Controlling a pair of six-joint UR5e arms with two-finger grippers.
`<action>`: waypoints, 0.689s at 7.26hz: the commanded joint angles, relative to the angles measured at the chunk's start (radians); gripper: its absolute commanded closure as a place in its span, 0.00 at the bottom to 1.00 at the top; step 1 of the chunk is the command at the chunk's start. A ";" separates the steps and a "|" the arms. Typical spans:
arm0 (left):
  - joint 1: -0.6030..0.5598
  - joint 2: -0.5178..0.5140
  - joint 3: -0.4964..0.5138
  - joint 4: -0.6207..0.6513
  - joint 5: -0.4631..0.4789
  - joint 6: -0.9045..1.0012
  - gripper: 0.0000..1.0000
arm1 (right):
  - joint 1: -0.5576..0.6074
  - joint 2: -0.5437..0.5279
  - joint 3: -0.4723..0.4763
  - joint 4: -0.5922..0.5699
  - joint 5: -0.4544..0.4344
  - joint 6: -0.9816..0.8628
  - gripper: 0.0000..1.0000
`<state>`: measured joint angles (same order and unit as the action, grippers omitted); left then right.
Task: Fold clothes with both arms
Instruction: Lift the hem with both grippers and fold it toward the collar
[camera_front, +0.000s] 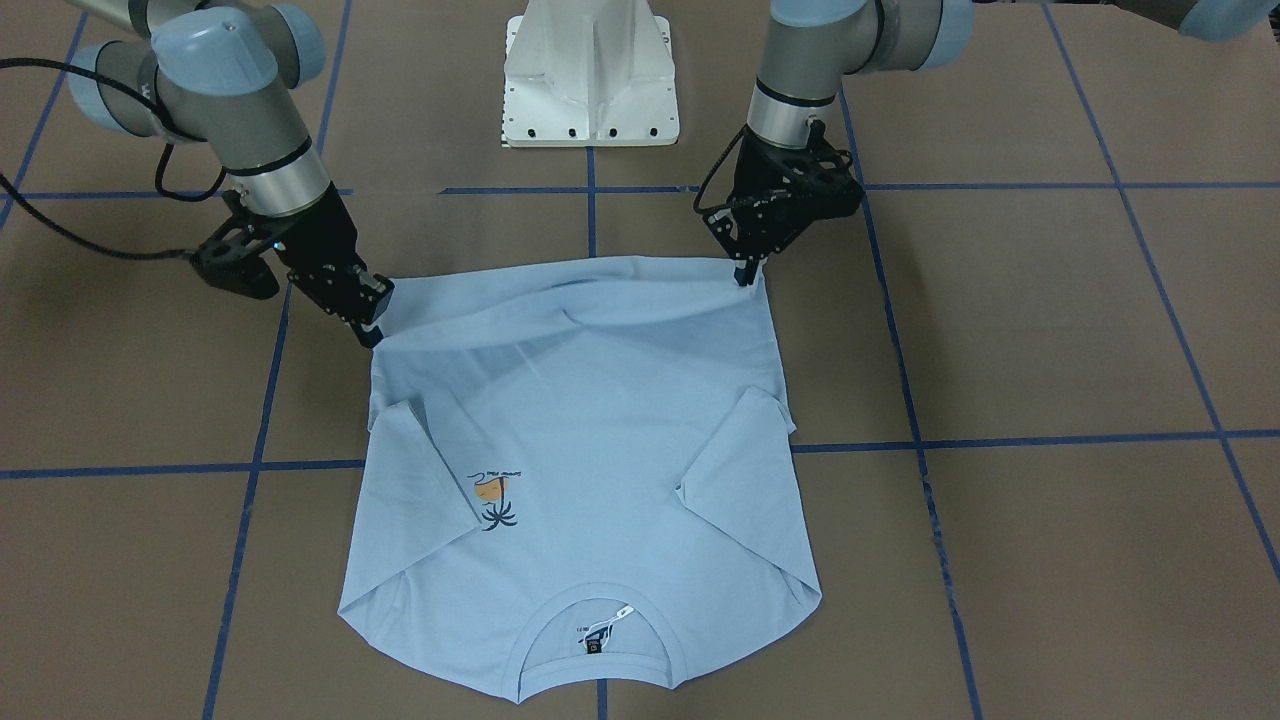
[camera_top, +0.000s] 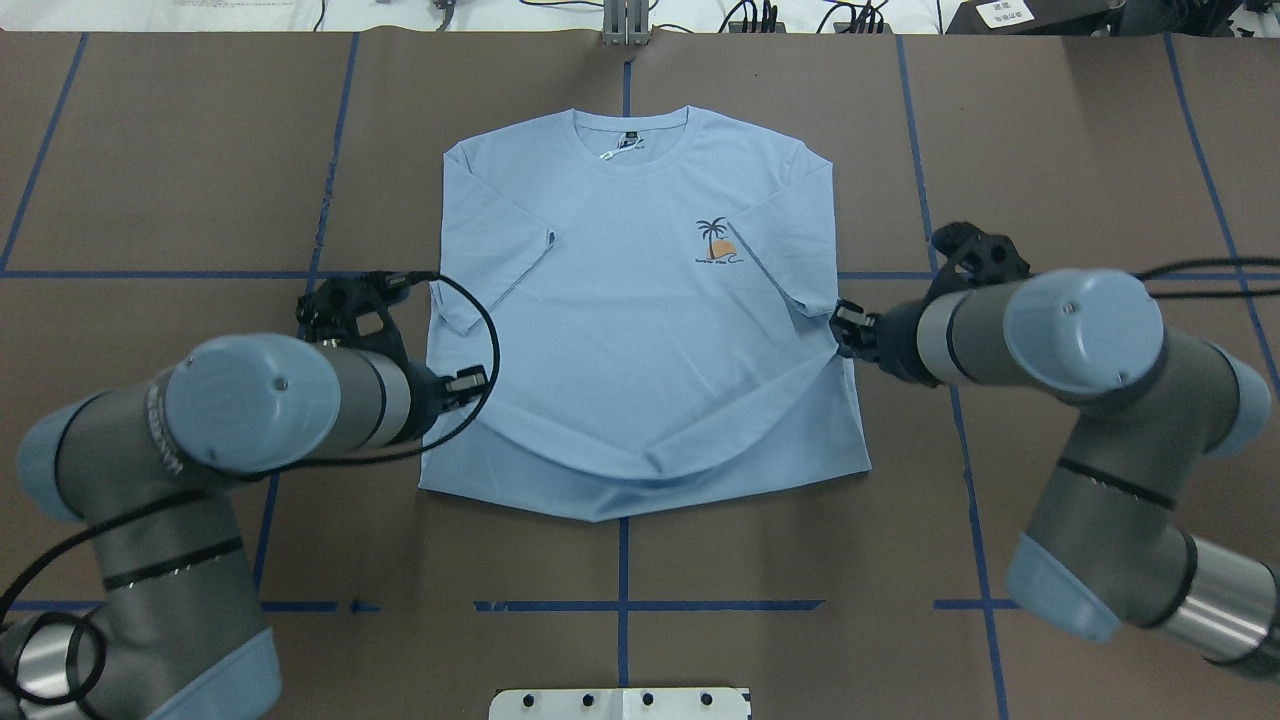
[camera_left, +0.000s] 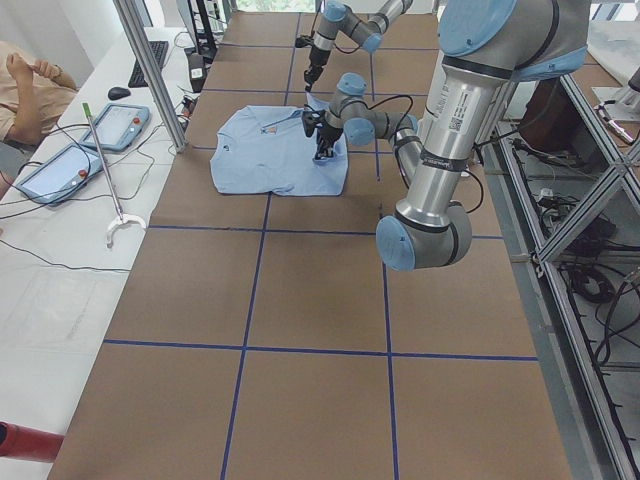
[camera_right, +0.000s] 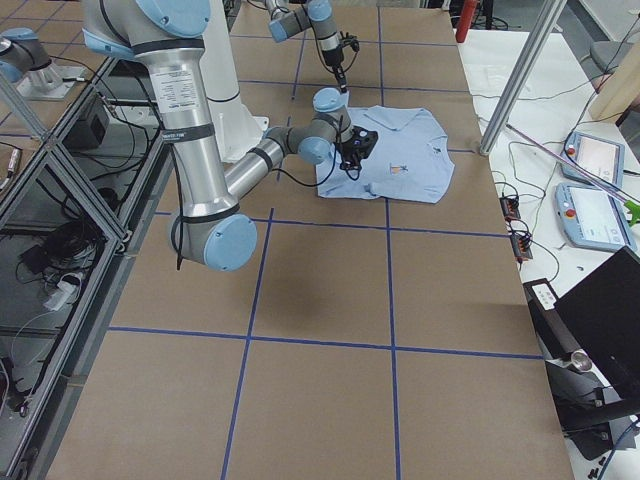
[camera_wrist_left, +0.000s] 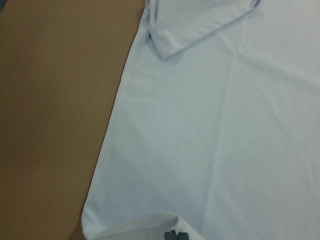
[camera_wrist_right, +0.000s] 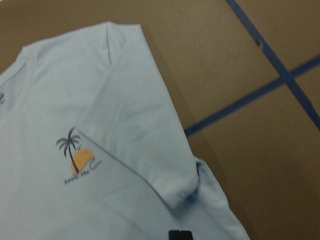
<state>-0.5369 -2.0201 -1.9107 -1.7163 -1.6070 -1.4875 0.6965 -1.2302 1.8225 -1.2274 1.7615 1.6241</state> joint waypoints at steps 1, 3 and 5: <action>-0.131 -0.063 0.219 -0.150 0.002 0.084 1.00 | 0.127 0.177 -0.252 -0.035 0.018 -0.149 1.00; -0.170 -0.138 0.367 -0.235 0.007 0.087 1.00 | 0.152 0.294 -0.438 -0.032 0.015 -0.216 1.00; -0.215 -0.204 0.458 -0.239 0.009 0.142 1.00 | 0.164 0.354 -0.528 -0.030 0.012 -0.219 1.00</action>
<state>-0.7249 -2.1871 -1.5103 -1.9479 -1.6000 -1.3840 0.8526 -0.9168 1.3535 -1.2586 1.7746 1.4107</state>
